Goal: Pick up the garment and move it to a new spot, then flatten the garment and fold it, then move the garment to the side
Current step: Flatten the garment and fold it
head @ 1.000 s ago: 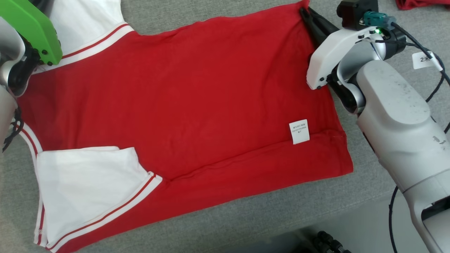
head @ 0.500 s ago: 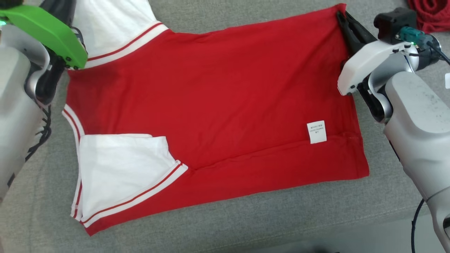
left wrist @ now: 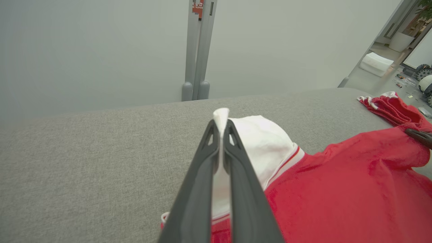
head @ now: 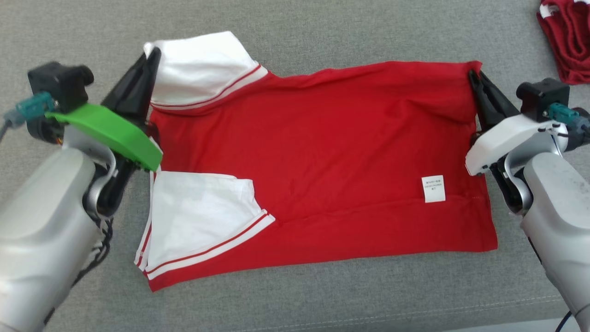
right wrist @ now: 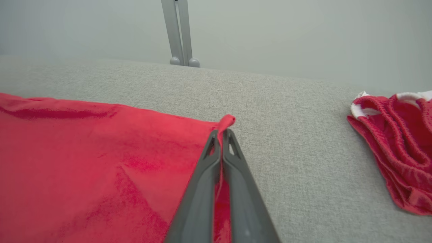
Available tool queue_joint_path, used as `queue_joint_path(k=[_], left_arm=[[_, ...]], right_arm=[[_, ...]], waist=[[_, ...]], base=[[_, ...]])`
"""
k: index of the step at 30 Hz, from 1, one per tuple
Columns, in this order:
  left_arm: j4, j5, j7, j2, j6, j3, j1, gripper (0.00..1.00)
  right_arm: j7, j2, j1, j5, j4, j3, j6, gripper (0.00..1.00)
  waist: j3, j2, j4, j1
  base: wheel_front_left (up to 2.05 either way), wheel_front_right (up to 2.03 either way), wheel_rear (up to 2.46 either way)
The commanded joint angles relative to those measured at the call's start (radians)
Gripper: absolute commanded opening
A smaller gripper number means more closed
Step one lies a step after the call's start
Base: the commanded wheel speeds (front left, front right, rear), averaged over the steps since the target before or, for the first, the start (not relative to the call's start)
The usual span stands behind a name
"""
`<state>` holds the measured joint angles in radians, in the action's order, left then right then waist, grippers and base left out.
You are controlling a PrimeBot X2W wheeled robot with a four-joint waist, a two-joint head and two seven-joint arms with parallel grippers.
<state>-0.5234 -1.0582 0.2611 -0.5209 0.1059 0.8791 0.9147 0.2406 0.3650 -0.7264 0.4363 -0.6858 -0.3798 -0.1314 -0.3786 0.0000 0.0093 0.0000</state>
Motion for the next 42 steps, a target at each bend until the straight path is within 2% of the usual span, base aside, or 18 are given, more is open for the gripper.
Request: queue_joint_path(k=[1,8,14,19,20,21,22,26,32,37,42], left_arm=[[0.036,0.029,0.004,-0.004,-0.018,-0.031,-0.066,0.0],[0.227,0.14,0.004,0.018,-0.083,-0.195,-0.347,0.0],[0.299,0.182,0.004,0.058,-0.105,-0.27,-0.523,0.0],[0.305,0.21,0.004,0.09,-0.105,-0.319,-0.627,0.0],[0.303,0.228,0.004,0.095,-0.108,-0.332,-0.64,0.18],[0.304,0.241,0.004,0.102,-0.113,-0.345,-0.649,0.5],[0.304,0.245,0.004,0.115,-0.11,-0.357,-0.662,1.0],[0.312,0.292,0.004,0.151,-0.095,-0.408,-0.69,1.0],[0.367,0.409,0.004,0.221,-0.083,-0.577,-0.719,1.0],[0.426,0.552,0.004,0.305,-0.063,-0.731,-0.739,1.0],[0.428,0.676,0.004,0.366,-0.028,-0.835,-0.752,1.0]], right_arm=[[0.009,0.005,0.034,-0.009,0.016,0.014,0.001,0.0],[0.023,0.014,0.176,-0.04,0.113,0.103,0.001,0.0],[0.024,0.0,0.322,-0.051,0.221,0.179,0.001,0.0],[0.025,-0.022,0.429,-0.06,0.306,0.212,0.001,0.0],[0.024,-0.027,0.448,-0.059,0.318,0.222,0.001,0.0],[0.024,-0.032,0.459,-0.06,0.332,0.228,0.001,0.24],[0.024,-0.037,0.472,-0.058,0.346,0.233,0.001,1.0],[0.024,-0.04,0.503,-0.056,0.398,0.247,0.001,1.0],[0.024,-0.034,0.529,-0.043,0.495,0.278,0.001,1.0],[0.002,-0.05,0.493,-0.068,0.436,0.3,0.001,1.0],[-0.026,-0.081,0.477,-0.082,0.344,0.305,0.001,1.0]], waist=[[0.026,0.0,0.016,0.0],[0.051,0.0,0.032,0.0],[0.069,0.0,0.043,0.0],[0.075,0.0,0.041,0.0],[0.076,0.0,0.04,0.0],[0.077,0.0,0.04,0.0],[0.079,0.0,0.04,0.0],[0.09,0.0,0.034,0.0],[0.102,0.0,0.029,0.0],[0.104,0.0,0.036,0.0],[0.103,0.0,0.048,0.0]], base=[[0.0,0.0,0.0],[0.0,0.0,0.0],[0.0,0.0,0.0],[0.0,0.0,0.0],[0.0,0.0,0.0],[0.0,0.0,0.0],[0.0,0.0,0.0],[0.0,0.0,0.0],[0.0,0.0,0.0],[0.0,0.0,0.0],[0.0,0.0,0.0]])
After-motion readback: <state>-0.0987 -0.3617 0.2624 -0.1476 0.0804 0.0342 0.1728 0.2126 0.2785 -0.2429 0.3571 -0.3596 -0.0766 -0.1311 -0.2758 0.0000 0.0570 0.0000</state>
